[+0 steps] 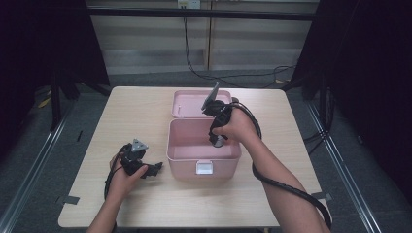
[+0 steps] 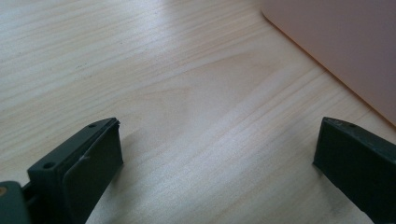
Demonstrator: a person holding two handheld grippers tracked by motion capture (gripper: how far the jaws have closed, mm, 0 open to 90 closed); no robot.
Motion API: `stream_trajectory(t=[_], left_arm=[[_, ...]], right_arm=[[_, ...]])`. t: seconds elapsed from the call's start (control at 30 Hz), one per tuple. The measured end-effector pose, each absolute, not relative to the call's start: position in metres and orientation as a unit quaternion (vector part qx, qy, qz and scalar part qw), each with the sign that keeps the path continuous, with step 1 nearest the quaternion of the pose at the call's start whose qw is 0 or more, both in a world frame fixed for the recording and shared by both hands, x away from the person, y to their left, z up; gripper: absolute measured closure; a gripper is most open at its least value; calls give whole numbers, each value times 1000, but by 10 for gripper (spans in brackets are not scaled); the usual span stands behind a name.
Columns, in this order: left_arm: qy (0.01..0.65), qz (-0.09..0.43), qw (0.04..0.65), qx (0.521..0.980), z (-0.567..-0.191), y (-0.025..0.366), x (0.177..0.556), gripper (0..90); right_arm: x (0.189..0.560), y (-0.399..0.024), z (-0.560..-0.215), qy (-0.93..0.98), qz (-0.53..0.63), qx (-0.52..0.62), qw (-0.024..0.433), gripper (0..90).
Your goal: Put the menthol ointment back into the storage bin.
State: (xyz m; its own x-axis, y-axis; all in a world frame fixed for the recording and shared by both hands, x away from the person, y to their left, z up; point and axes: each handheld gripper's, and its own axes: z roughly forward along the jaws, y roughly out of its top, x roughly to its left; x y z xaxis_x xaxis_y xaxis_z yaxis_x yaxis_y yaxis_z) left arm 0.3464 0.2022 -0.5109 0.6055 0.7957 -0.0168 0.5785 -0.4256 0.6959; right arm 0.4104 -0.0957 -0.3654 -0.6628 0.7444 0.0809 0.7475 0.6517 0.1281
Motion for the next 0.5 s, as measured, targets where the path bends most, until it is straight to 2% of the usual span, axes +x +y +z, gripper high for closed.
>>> stream_trajectory(t=[0.5], left_arm=[[414,160,340,829,-511,202,346,5]], right_arm=[[418,-92,-379,-894,-79,-440,8,505]])
